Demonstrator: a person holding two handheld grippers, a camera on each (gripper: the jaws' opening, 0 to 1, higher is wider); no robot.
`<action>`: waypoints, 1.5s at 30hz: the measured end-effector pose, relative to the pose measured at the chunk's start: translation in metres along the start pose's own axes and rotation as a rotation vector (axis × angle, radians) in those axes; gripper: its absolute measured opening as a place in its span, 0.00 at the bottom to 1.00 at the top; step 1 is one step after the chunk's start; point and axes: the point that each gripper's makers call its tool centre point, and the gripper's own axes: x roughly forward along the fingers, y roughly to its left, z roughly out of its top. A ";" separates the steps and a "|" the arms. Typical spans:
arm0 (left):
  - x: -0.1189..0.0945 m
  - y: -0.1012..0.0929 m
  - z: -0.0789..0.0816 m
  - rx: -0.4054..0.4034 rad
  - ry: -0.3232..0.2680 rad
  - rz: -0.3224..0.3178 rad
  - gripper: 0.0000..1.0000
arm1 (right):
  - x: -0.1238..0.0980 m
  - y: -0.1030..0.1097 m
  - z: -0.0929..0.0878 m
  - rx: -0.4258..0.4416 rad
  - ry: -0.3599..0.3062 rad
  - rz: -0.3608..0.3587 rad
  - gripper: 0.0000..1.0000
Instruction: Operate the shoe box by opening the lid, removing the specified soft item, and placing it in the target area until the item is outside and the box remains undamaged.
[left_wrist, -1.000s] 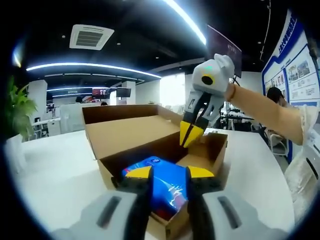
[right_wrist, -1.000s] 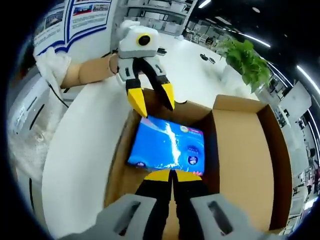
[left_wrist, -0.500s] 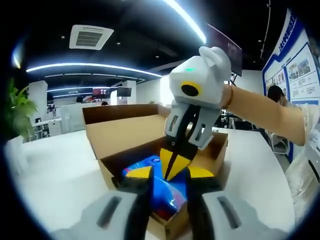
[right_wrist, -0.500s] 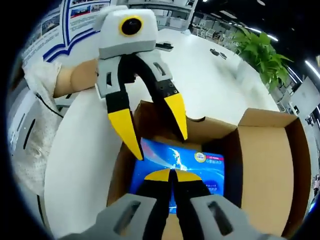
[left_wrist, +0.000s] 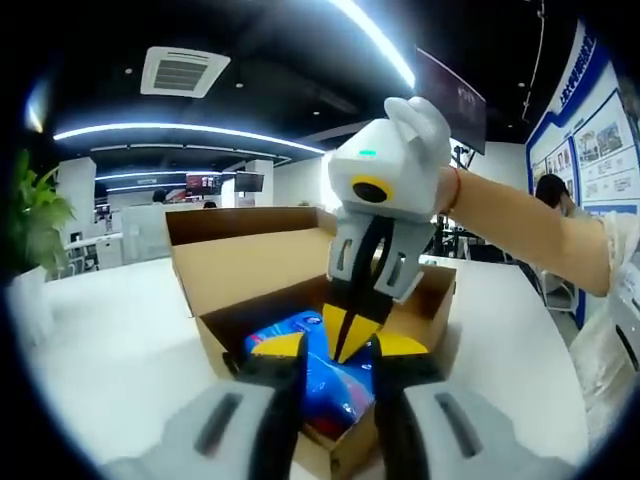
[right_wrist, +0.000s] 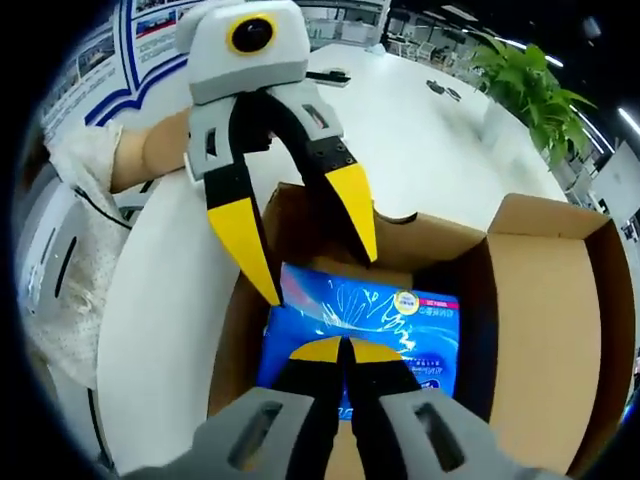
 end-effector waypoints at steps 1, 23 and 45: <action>0.000 0.000 0.000 0.001 0.000 0.000 0.26 | 0.000 0.000 0.000 0.000 0.002 0.000 0.00; -0.005 0.024 0.019 0.227 0.255 0.062 0.21 | -0.003 -0.001 -0.006 0.021 -0.022 -0.024 0.00; 0.027 0.041 -0.046 0.350 0.901 -0.044 0.00 | -0.005 -0.004 -0.007 0.031 -0.056 -0.071 0.00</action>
